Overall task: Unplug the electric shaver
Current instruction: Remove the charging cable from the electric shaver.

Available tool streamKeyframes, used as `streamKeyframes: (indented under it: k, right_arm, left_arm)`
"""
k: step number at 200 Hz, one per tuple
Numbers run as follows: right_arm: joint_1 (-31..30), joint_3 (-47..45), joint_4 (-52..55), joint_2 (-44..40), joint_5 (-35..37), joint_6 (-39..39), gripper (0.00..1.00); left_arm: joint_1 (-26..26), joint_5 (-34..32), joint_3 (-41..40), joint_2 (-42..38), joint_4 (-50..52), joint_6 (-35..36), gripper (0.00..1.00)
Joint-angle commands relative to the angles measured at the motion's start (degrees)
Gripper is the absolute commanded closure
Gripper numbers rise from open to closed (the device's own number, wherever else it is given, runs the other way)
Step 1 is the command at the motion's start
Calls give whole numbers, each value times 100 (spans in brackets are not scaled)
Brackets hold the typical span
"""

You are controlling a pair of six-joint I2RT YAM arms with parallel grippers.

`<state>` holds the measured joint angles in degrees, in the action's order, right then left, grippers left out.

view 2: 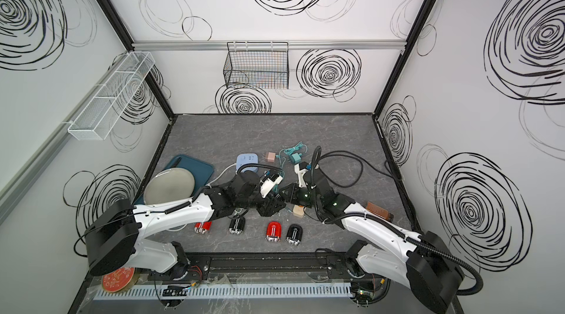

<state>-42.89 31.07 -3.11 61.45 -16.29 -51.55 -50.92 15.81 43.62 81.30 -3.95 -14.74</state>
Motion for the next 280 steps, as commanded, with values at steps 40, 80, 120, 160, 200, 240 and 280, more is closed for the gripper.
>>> streamKeyframes:
  k: [40,80,120,160,200,240,280]
  right_arm:
    - [637,-497,-1002,-123,-767,-1131,98]
    - [680,-246,-335,-183,-641,-743,98]
    - [142,496,786,-196,429,280,98]
    - [-21,597,958,-221,1013,391,99]
    - [383,75,-115,-282,-145,-302,100]
    - [866,-259,-960,-354,-1180,-929,99]
    - [765,156,35,-338,-795,-356,99]
  left_arm:
    - [12,-235,-210,-42,71,113,55]
    - [11,-255,-309,-94,-36,44,55]
    - [11,-195,-277,-2,-54,32,56]
    - [-1,-183,-282,62,-34,39,57]
    - [3,-280,-412,-60,-32,42,56]
    - [11,-309,-544,-138,-71,16,57]
    - [11,-304,-582,-138,-151,-29,58]
